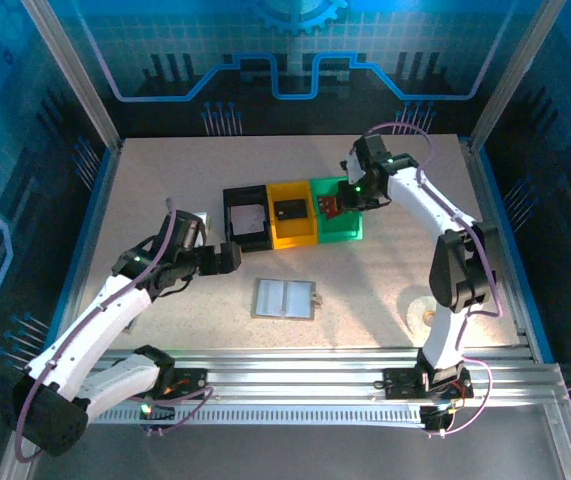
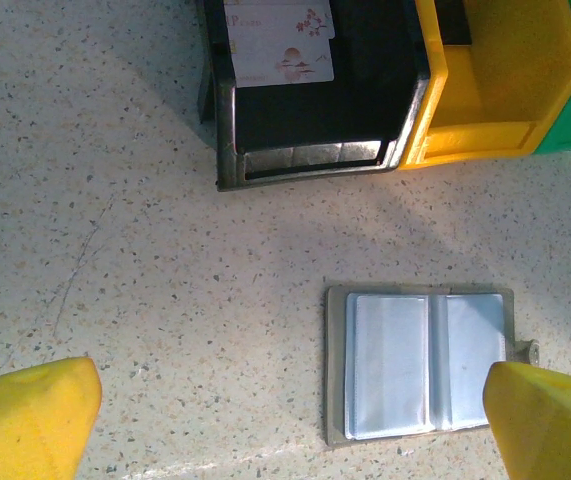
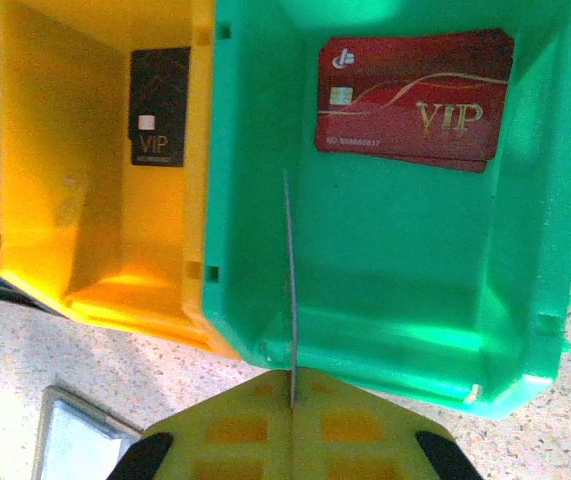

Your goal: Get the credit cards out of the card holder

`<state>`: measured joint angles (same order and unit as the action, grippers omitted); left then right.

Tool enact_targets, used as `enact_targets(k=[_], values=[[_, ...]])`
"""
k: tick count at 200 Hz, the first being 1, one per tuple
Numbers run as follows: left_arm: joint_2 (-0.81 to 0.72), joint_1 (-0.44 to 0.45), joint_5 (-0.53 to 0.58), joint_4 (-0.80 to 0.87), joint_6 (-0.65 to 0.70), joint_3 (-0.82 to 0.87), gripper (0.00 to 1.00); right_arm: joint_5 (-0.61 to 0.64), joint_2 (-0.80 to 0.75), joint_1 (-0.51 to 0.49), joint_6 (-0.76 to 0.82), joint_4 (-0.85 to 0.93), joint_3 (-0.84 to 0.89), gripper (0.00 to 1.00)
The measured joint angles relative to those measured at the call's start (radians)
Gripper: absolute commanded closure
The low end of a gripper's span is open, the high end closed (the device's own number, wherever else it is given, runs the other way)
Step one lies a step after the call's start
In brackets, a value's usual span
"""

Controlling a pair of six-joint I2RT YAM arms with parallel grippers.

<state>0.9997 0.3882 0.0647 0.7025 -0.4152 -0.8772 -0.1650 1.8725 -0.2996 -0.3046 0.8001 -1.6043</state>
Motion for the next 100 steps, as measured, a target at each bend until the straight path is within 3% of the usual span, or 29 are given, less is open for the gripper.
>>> enact_targets(k=[100], values=[[0.008, 0.000, 0.001, 0.001, 0.004, -0.001, 0.01, -0.004, 0.182, 0.009, 0.010, -0.005, -0.143, 1.00]])
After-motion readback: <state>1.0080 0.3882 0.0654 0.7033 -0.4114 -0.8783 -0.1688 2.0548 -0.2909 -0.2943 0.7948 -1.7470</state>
